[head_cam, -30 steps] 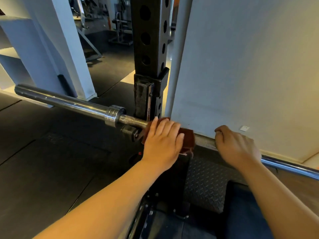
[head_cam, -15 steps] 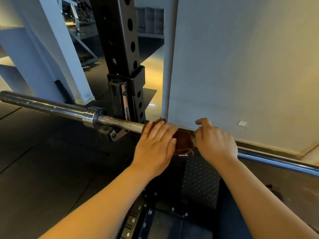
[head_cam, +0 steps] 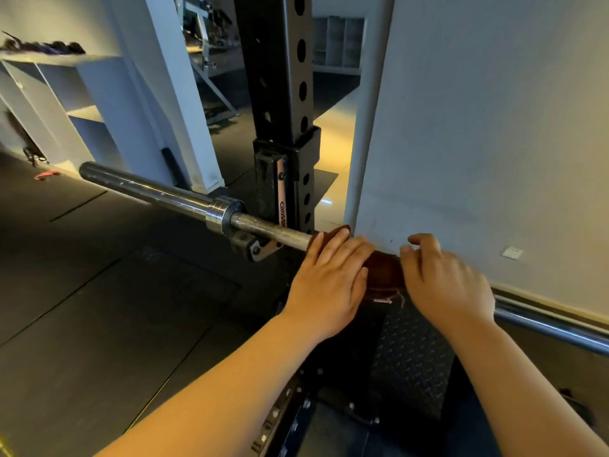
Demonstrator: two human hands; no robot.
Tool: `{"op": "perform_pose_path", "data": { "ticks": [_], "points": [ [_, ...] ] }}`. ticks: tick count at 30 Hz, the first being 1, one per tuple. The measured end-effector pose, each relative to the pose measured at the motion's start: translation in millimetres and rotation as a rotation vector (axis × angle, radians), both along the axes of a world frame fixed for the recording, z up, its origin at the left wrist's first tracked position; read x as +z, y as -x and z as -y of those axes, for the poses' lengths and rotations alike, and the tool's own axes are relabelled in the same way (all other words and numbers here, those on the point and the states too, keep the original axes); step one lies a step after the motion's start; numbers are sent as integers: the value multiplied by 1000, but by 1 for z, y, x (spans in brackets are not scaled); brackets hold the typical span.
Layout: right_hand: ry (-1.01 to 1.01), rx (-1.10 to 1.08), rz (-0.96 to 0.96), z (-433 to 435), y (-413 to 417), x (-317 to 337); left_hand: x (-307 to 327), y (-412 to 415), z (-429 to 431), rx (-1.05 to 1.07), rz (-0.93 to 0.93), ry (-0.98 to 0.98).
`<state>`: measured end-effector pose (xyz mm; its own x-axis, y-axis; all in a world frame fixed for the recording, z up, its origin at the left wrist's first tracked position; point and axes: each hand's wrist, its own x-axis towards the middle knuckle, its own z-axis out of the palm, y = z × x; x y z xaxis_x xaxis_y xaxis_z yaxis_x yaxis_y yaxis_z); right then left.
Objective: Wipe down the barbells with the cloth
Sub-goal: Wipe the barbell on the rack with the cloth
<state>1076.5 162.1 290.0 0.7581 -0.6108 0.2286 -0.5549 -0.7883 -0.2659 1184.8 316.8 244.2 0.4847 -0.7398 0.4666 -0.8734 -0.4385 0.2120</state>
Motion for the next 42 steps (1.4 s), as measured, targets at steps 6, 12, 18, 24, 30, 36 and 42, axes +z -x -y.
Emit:
{"op": "perform_pose_path", "data": {
  "ticks": [6,12,18,24,30,36,42],
  "points": [
    [126,459,51,-67,-28,-17,13,-39,-29,125,-323,162],
    [275,324,-45,-74,-40,-20,14,-46,-43,23,-398,291],
    [245,370,-18,-78,-55,-5,6,-48,-46,35,-390,351],
    [224,371,-62,-100,-100,-2,6,-54,-57,22,-481,364],
    [418,263,-135,-86,-85,-12,4,-62,-59,54,-408,331],
    [362,142,-220,-111,-98,-16,6,-64,-57,64,-403,297],
    [458,255,-142,-83,-85,-16,-1,-62,-50,71,-308,267]
  ]
}}
